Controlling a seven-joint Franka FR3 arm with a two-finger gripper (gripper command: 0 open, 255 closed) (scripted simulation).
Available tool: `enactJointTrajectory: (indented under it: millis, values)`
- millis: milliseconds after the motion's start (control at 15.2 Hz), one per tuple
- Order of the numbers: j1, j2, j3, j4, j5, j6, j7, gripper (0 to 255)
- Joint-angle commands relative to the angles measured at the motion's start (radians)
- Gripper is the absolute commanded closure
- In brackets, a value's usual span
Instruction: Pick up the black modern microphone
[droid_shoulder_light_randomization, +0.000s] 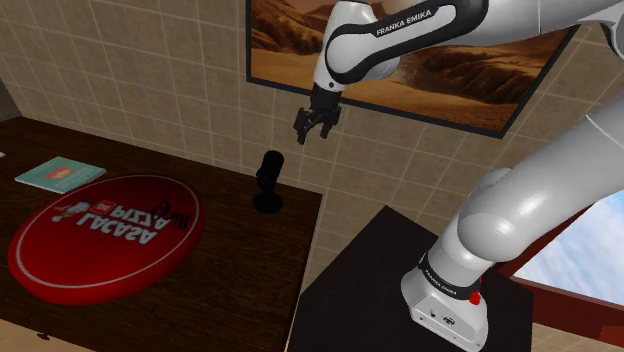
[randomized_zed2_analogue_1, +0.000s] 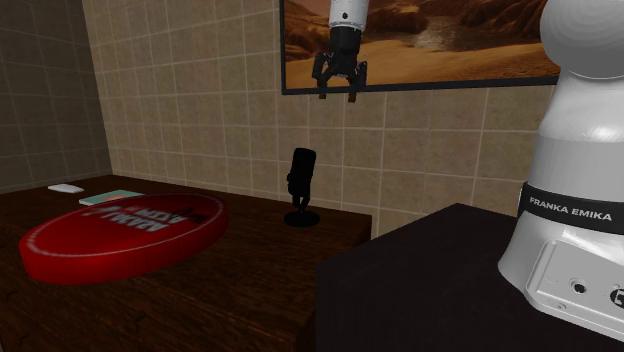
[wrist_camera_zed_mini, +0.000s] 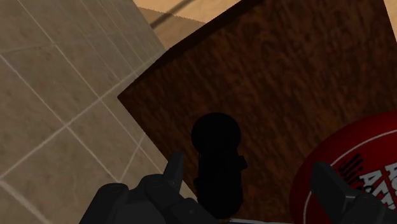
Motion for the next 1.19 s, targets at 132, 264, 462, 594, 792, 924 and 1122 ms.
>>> enactJointTrajectory:
  millis: [132,264,462,594,792,924,1122]
  values:
    - [-0.003,0.149,0.0,0.037,-0.002,0.135,-0.007,0]
    - [-0.003,0.225,0.0,0.065,-0.004,0.193,-0.008,0]
    - [-0.005,0.342,0.0,0.119,-0.007,0.271,-0.01,0]
    - [-0.005,0.42,-0.001,0.162,-0.01,0.317,-0.011,0]
    - [-0.005,0.536,-0.002,0.236,-0.015,0.374,-0.011,0]
    - [-0.005,0.587,-0.004,0.273,-0.017,0.396,-0.011,0]
    - [-0.005,0.618,-0.003,0.269,-0.015,0.431,-0.013,0]
